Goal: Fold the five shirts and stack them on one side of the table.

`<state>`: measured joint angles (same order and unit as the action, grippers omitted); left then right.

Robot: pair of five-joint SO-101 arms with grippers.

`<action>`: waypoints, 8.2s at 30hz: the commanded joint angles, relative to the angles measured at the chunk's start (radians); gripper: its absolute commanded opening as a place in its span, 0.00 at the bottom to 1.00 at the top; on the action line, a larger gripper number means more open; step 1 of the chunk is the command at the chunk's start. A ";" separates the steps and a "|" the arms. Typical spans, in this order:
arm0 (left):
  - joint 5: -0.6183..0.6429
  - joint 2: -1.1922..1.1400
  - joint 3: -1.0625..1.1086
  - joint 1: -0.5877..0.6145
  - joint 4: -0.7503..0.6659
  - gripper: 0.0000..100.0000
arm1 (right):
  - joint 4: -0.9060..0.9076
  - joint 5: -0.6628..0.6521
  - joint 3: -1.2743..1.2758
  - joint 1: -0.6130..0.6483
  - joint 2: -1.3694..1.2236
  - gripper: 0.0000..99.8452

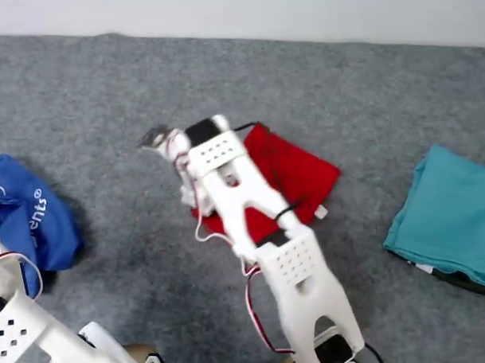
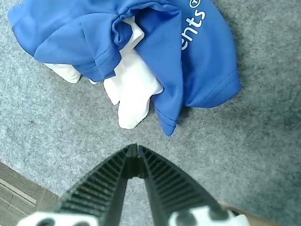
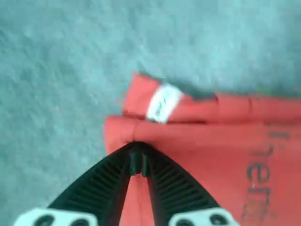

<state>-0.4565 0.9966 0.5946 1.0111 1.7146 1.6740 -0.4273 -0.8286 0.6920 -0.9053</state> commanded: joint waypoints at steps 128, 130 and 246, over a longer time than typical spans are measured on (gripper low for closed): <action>-0.114 0.005 -0.008 0.000 -0.034 0.01 | 0.124 0.548 0.308 -0.622 0.647 0.01; -0.114 0.005 -0.010 -0.005 -0.034 0.01 | 0.124 0.512 0.353 -0.661 0.730 0.01; -0.114 0.009 0.042 -0.064 -0.017 0.01 | -0.536 0.017 0.233 -1.110 0.309 0.01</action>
<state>-0.5654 0.9966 0.6406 0.9528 1.6916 1.2428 -0.4181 -0.5462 -0.4112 -0.5600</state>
